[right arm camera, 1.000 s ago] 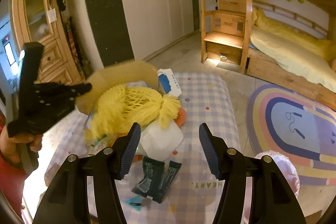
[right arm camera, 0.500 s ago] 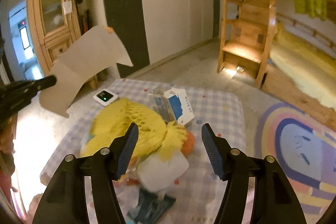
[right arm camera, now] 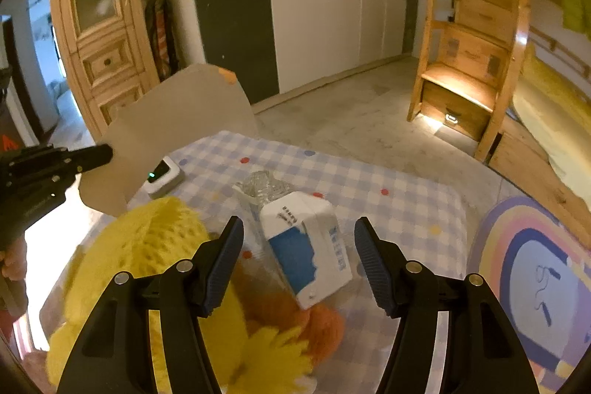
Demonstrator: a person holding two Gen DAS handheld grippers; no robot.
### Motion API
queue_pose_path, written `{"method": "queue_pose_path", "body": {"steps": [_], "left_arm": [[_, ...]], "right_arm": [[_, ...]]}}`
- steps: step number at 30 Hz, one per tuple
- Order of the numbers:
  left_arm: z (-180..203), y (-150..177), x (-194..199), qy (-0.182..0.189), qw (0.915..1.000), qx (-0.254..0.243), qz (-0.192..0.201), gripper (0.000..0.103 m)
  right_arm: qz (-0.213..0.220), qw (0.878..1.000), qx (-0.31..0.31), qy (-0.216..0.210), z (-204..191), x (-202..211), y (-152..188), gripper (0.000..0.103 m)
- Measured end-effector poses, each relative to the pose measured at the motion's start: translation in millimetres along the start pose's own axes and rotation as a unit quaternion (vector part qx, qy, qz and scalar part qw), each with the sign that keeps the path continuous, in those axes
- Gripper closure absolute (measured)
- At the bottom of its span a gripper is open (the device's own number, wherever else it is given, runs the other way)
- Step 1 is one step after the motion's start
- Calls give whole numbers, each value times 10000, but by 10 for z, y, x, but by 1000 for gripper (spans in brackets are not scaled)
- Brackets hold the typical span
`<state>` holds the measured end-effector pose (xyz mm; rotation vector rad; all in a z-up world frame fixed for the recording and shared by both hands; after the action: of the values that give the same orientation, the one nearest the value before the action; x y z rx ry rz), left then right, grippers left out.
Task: Collect trash
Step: 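Grasp the milk carton with the right gripper and lift it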
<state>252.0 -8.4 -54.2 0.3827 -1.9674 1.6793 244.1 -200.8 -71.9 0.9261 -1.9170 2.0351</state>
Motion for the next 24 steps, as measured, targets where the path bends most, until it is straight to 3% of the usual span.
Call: {"method": "queue_pose_path", "body": {"steps": [3, 6, 8, 11, 15, 18, 24], "left_arm": [[11, 21, -58, -6, 10000, 10, -62, 101], [9, 40, -69, -10, 10000, 10, -94, 101], [8, 27, -45, -19, 9999, 36, -103, 101], [-12, -27, 82, -51, 9999, 84, -43, 101], [50, -179, 511, 8, 9996, 100, 262, 101], [197, -255, 885, 186, 9989, 139, 411, 101], [853, -24, 1434, 1030, 9936, 37, 453, 101]], "right_arm": [[-110, 9999, 65, -39, -2, -68, 23, 41], [-224, 9996, 150, -90, 3, -113, 42, 54], [-239, 9995, 184, 14, 17, -101, 45, 57], [59, 9998, 58, 197, 57, 66, -33, 59], [720, 9960, -268, 461, 154, 615, -205, 59], [969, 9903, -469, 877, 196, 1111, -212, 59], [1161, 9783, -783, 1525, 219, 2086, 306, 59]]}}
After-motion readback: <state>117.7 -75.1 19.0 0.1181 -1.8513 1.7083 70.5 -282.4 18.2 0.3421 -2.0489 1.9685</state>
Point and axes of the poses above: each gripper's, at about its wrist camera, not at the fingertips, and x roughly against the way its jaws point, z to its right, y to its underside, the point moved 2 cm from there along -x, roughly the way its jaws point, and after that the axes turned 9 degrees about z, right-handed, at the moved point
